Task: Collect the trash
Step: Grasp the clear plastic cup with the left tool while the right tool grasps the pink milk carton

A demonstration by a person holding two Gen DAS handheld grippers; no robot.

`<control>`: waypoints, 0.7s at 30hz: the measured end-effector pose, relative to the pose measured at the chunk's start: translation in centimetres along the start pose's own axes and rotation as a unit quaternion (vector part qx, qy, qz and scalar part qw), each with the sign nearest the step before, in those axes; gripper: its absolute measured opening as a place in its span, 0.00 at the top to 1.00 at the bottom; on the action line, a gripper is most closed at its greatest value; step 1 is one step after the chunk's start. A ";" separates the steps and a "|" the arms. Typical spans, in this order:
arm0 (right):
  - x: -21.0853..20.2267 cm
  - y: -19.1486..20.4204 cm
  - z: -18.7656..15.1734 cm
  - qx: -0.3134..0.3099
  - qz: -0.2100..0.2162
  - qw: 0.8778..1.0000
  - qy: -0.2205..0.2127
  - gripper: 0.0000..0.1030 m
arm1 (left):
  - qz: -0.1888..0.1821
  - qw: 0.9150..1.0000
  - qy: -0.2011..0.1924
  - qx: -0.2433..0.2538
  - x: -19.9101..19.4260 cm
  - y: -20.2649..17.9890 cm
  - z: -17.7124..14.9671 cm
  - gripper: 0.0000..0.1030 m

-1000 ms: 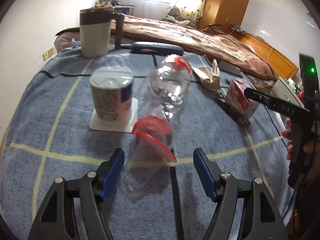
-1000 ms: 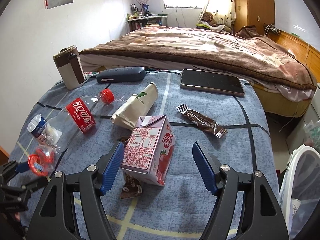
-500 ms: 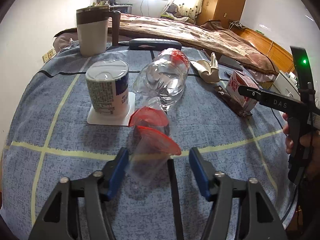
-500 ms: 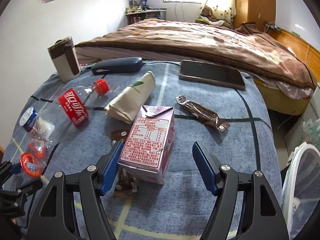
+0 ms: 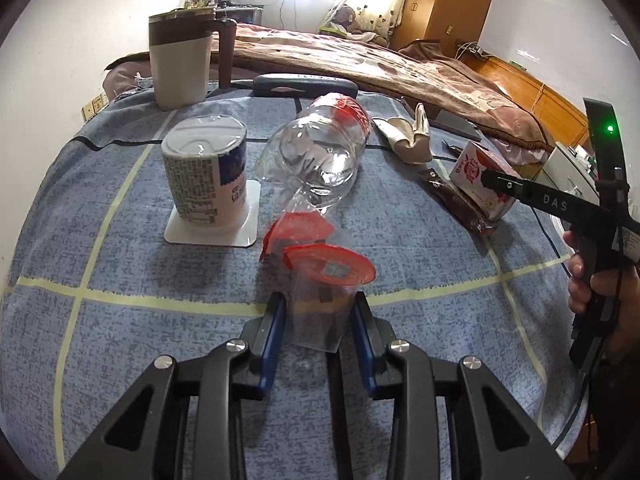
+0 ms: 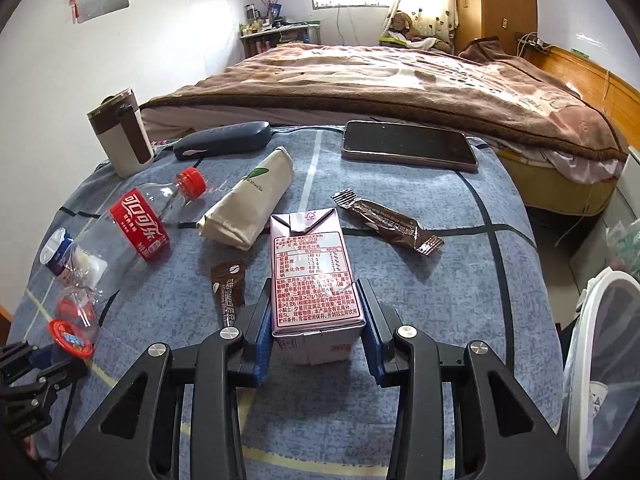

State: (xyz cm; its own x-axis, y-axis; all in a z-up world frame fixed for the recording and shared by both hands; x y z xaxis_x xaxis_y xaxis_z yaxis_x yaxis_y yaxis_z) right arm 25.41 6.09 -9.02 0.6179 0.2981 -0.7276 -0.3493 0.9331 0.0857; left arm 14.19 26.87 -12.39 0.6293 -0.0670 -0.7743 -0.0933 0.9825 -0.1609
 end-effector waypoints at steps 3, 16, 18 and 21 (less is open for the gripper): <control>-0.1 -0.1 0.0 -0.002 0.000 1.000 -0.002 0.61 | -0.001 1.000 0.000 -0.004 0.0 -0.2 0.0 0.68; -1.3 -1.0 -0.5 0.005 0.008 1.000 -0.010 0.61 | -0.005 1.000 -0.013 -0.018 -0.9 -1.3 0.1 0.69; -1.7 -1.2 -0.5 0.007 0.009 1.000 -0.013 0.61 | -0.009 1.000 -0.013 -0.019 -1.1 -1.5 0.0 0.69; -2.0 -1.4 -0.6 0.008 0.009 1.000 -0.014 0.61 | -0.007 1.000 0.008 -0.004 -0.2 -2.0 -0.4 0.69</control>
Point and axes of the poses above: each gripper's, at about its wrist camera, not at the fingertips, and x roughly the way its jaws point, y to its left, z to its top, the point moved 9 cm from there along x, roughly the way its jaws point
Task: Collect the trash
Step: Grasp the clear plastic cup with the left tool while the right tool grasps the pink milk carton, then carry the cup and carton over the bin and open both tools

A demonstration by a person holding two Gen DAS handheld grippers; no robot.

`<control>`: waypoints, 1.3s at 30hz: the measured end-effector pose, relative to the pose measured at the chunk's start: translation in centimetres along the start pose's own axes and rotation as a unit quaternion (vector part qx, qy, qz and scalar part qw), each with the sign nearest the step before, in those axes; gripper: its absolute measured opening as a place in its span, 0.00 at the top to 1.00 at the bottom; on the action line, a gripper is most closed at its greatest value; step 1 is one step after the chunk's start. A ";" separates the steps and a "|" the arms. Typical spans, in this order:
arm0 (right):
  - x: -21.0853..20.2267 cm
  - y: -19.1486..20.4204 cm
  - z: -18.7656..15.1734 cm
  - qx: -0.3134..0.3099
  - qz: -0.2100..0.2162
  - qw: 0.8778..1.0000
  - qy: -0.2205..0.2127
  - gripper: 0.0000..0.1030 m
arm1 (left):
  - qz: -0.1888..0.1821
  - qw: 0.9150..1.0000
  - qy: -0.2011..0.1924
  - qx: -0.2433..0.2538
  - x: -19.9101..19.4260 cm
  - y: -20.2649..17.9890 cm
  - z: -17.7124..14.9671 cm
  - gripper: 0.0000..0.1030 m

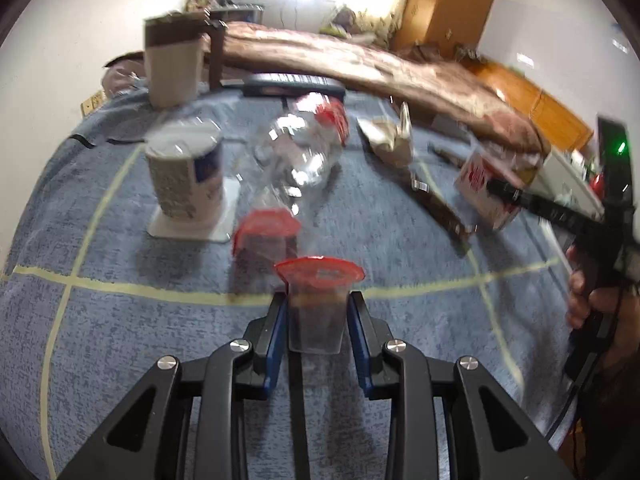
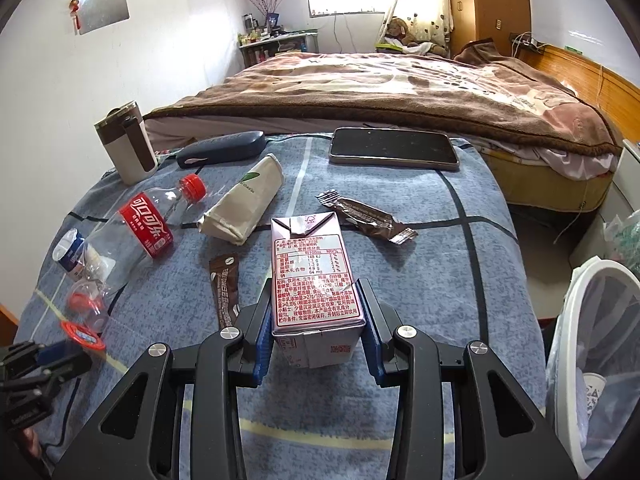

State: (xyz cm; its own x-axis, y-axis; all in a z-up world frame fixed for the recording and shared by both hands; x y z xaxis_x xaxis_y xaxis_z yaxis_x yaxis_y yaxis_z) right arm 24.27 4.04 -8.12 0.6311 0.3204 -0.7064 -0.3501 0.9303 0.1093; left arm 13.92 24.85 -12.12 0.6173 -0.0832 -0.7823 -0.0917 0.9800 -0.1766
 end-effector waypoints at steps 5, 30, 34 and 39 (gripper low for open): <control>-0.3 -0.2 -0.1 -0.001 -0.001 1.000 -0.002 0.61 | 0.009 1.000 -0.003 -0.013 0.7 0.0 0.6 0.58; -4.6 -5.0 -0.7 0.024 -0.013 0.999 -0.027 0.61 | -0.029 0.999 -0.029 0.028 -1.4 -7.9 3.0 0.60; -6.3 -7.4 -0.9 0.034 -0.022 0.999 -0.035 0.61 | -0.044 0.997 -0.037 0.046 -1.5 -11.3 4.0 0.60; -8.3 -10.9 -1.4 0.051 -0.041 0.997 -0.043 0.61 | -0.080 0.993 -0.043 0.073 -1.2 -16.8 5.1 0.60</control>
Point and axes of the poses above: each gripper's, at about its wrist camera, not at the fingertips, and x roughly the way its jaws point, y to its left, z to its top, the point moved 9 cm from there along x, roughly the way its jaws point
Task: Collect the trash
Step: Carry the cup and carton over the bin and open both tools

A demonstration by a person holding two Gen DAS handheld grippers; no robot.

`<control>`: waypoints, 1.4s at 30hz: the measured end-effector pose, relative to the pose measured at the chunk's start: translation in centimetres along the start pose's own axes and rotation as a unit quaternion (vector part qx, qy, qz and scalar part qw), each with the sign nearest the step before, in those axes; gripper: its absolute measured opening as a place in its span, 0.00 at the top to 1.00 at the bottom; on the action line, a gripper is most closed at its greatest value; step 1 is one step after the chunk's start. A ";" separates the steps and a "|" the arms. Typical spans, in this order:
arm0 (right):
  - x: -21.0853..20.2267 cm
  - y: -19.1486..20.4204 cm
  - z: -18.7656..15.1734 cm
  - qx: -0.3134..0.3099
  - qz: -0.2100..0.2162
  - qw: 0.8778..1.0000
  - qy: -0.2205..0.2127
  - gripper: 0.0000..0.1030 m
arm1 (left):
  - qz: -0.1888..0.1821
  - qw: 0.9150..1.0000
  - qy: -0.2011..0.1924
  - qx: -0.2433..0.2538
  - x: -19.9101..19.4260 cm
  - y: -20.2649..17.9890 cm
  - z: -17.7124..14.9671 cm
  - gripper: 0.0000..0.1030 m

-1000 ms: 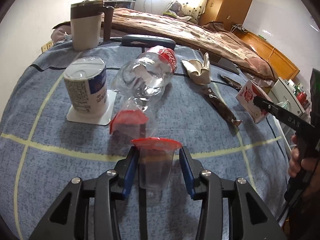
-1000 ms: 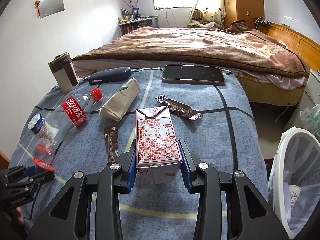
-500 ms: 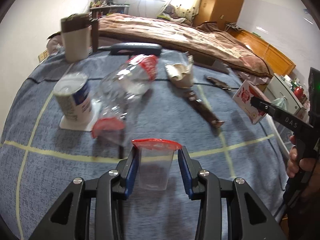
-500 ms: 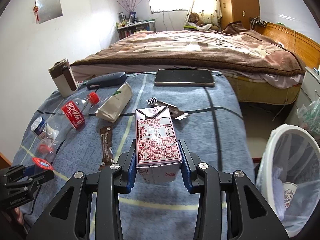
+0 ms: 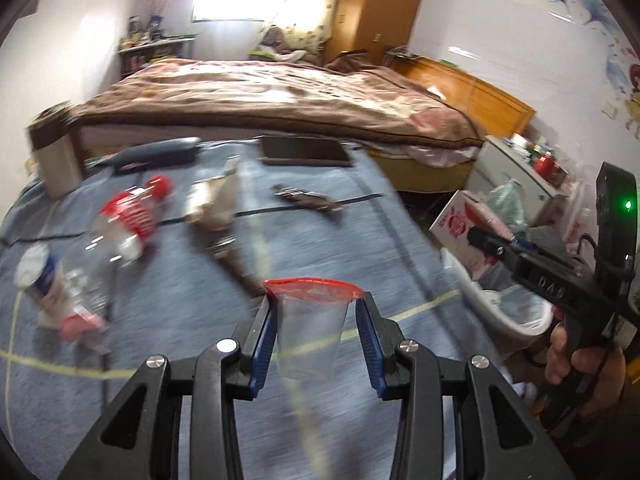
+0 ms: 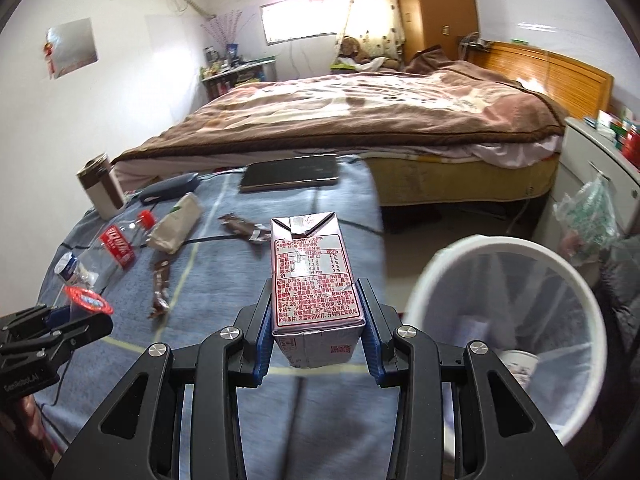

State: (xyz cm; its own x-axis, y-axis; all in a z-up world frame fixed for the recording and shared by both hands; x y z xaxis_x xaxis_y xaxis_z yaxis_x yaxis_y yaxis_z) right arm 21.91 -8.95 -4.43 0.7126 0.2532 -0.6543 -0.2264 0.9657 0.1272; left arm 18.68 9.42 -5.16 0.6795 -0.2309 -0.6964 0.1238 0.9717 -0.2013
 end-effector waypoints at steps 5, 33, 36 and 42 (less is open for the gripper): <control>-1.3 -3.7 -0.1 0.016 -0.026 1.000 -0.006 0.61 | -0.034 0.999 0.003 0.021 1.5 -4.8 1.1 0.60; -2.7 -17.7 -4.1 0.057 -0.117 0.990 0.050 0.42 | -0.137 0.983 0.085 0.089 10.6 -23.3 0.0 0.44; -2.8 -17.9 -4.1 0.062 -0.112 0.991 0.047 0.36 | -0.137 0.983 0.085 0.086 10.6 -23.3 0.0 0.43; -3.0 -18.0 -4.2 0.069 -0.113 0.990 0.043 0.36 | -0.126 0.985 0.074 0.090 10.0 -22.8 0.2 0.42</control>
Point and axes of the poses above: each gripper's, at about its wrist camera, not at the fingertips, and x roughly the way its jaws point, y to its left, z to its top, the point moved 9 cm from there along x, roughly the way its jaws point
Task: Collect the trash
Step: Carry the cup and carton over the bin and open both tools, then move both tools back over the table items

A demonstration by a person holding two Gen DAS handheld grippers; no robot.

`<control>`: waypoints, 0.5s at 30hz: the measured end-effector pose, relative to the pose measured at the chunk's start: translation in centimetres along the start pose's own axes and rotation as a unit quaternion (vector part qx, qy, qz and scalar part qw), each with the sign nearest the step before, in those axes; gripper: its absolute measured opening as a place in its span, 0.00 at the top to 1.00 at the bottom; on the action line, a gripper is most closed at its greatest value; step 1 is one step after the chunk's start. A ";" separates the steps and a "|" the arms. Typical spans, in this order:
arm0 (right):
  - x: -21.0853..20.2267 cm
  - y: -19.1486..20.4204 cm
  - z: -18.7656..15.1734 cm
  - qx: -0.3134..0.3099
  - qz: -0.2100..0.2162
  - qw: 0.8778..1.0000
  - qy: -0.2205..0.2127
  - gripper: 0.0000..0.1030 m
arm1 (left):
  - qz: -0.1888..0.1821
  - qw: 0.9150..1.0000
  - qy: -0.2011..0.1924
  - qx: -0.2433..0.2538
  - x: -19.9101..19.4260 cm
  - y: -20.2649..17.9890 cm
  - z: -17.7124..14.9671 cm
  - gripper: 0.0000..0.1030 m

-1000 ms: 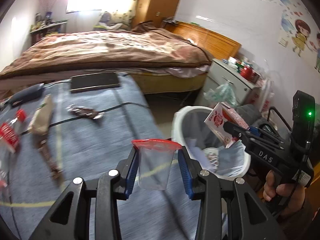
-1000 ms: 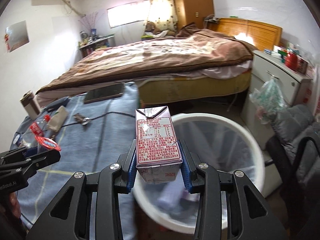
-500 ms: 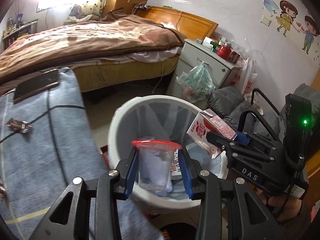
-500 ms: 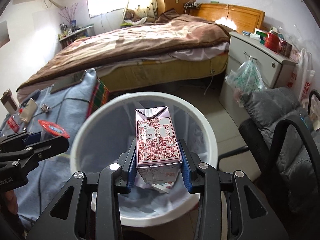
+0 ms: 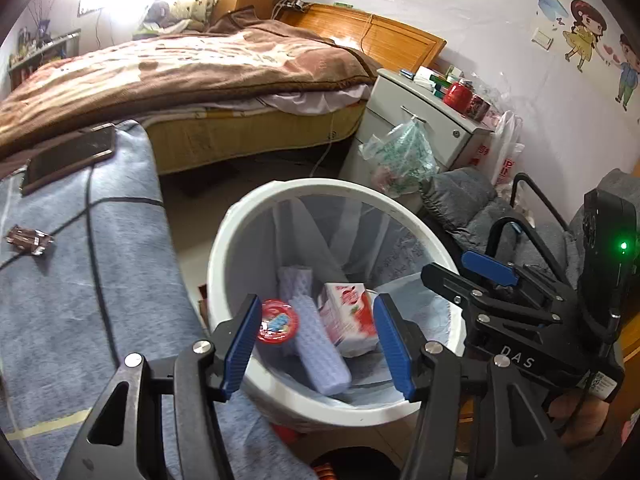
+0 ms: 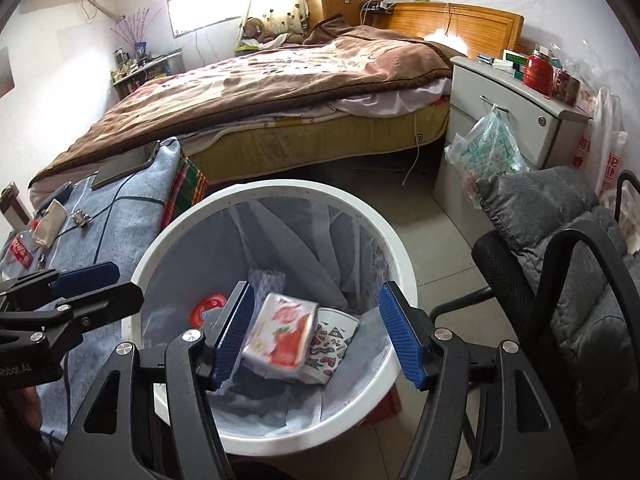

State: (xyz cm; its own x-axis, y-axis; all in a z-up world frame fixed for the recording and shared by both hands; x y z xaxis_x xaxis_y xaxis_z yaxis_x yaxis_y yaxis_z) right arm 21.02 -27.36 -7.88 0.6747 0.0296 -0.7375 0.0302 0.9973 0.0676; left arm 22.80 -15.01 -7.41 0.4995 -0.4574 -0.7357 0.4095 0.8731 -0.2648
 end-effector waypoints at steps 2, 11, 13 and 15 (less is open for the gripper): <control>-0.2 0.2 0.1 0.001 0.000 1.000 -0.005 0.36 | 0.004 1.000 -0.004 0.000 -0.5 0.3 0.0 0.41; -2.0 2.0 0.9 -0.003 0.004 0.999 -0.037 0.36 | 0.040 0.998 -0.038 -0.020 -3.9 3.5 -0.1 0.40; -2.3 2.7 1.2 -0.006 0.005 0.999 -0.042 0.36 | 0.066 0.997 -0.050 -0.011 -4.8 4.3 -0.1 0.40; -2.6 3.4 1.4 -0.009 0.005 0.999 -0.049 0.36 | 0.071 0.996 -0.055 -0.015 -5.6 5.0 -0.3 0.40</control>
State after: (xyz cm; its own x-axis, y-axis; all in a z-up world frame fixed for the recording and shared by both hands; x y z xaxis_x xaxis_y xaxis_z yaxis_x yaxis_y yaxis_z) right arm 20.40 -24.16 -4.76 0.7441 0.0333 -0.6672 0.0102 0.9981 0.0612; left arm 21.80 -7.98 -4.78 0.6322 -0.3425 -0.6950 0.3061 0.9344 -0.1820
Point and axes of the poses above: each gripper's, at about its wrist camera, not at the fingertips, and x roughly the way its jaws point, y to its left, z to its top, the point moved 9 cm from there along x, roughly the way its jaws point
